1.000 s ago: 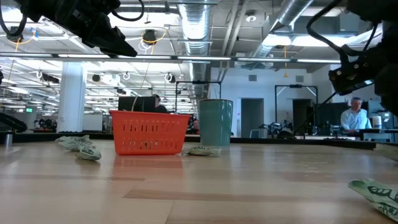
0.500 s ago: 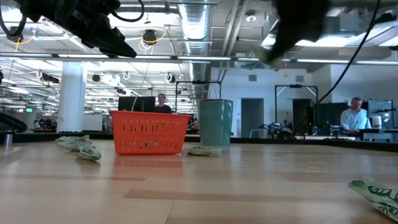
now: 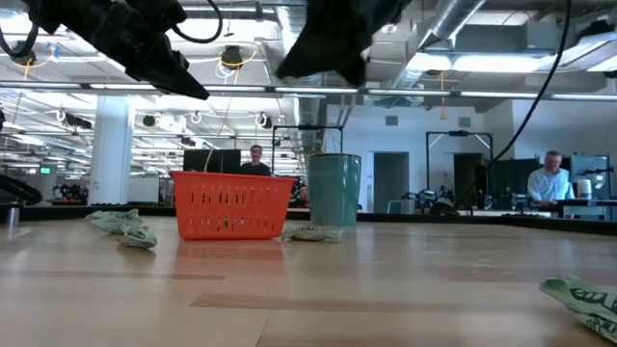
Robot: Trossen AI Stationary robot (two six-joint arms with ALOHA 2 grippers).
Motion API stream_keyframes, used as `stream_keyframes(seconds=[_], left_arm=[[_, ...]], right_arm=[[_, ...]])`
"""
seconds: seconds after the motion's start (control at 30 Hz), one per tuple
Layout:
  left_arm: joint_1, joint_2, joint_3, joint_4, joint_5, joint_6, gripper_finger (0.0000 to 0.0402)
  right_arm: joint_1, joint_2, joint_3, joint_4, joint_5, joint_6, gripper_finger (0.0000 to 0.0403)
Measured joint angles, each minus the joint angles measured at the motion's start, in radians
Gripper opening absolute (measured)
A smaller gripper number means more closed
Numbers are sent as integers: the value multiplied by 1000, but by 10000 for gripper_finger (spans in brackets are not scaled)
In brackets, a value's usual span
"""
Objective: Pick and place items into bin
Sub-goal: Put the green stevia packet into the orange bin
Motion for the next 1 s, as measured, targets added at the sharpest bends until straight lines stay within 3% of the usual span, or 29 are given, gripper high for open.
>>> stream_keyframes(seconds=[0.3, 0.6, 0.7, 1.0], left_arm=[[0, 0, 0, -4, -5, -4, 83], [0, 0, 0, -29, -15, -27, 83], [0, 0, 0, -29, -16, -28, 83], [0, 0, 0, -44, -16, -39, 83]], right_arm=[[-77, 137, 0, 113, -226, -2, 39], [-97, 173, 0, 107, -307, -2, 98], [-96, 144, 0, 33, -286, -19, 109], [22, 24, -11, -251, -16, -46, 112]])
